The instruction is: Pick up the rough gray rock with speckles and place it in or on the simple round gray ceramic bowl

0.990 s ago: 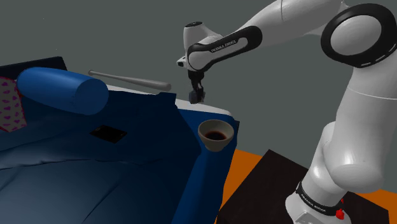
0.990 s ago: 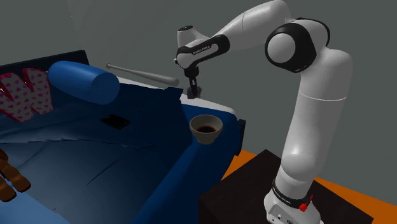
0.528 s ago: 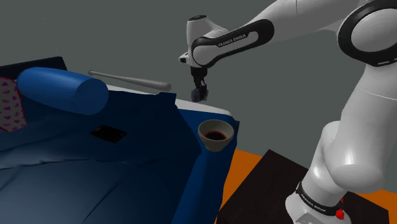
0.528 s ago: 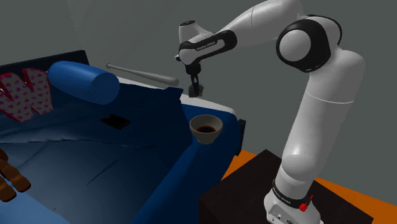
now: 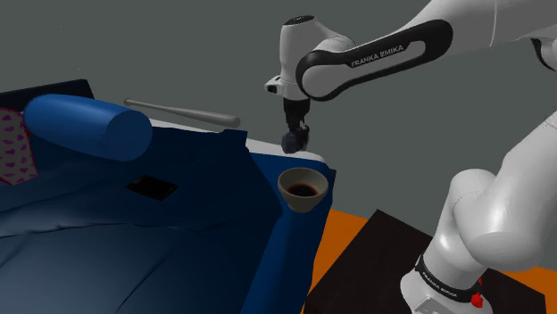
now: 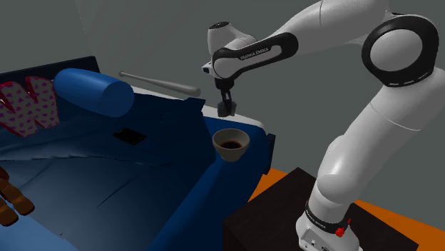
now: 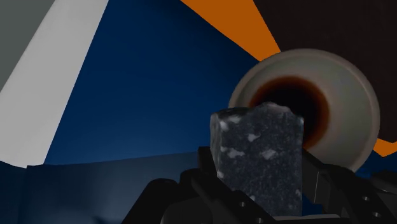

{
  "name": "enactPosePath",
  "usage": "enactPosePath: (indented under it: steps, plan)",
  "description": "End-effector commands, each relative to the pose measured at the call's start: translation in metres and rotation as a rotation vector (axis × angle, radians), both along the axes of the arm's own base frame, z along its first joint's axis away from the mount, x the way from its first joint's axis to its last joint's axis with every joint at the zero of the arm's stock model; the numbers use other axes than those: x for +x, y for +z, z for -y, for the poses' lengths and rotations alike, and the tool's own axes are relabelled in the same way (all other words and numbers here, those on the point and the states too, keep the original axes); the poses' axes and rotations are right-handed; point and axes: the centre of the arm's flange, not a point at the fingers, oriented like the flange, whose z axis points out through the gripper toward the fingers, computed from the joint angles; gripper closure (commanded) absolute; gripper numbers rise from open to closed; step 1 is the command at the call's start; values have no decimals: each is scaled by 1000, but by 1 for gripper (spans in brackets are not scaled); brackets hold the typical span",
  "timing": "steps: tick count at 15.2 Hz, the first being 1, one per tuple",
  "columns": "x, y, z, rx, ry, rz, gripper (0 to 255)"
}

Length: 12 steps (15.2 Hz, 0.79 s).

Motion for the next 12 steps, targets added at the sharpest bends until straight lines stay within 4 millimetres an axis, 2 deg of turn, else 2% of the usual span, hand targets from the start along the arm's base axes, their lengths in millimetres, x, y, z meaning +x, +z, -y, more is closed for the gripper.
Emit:
enactPosePath:
  steps: [1, 4, 12]
  plan:
    - [-27, -1, -12, -1, -1, 1, 255]
    - [-65, 1, -24, -1, -1, 1, 255]
    - [-65, -41, -24, -1, -1, 1, 255]
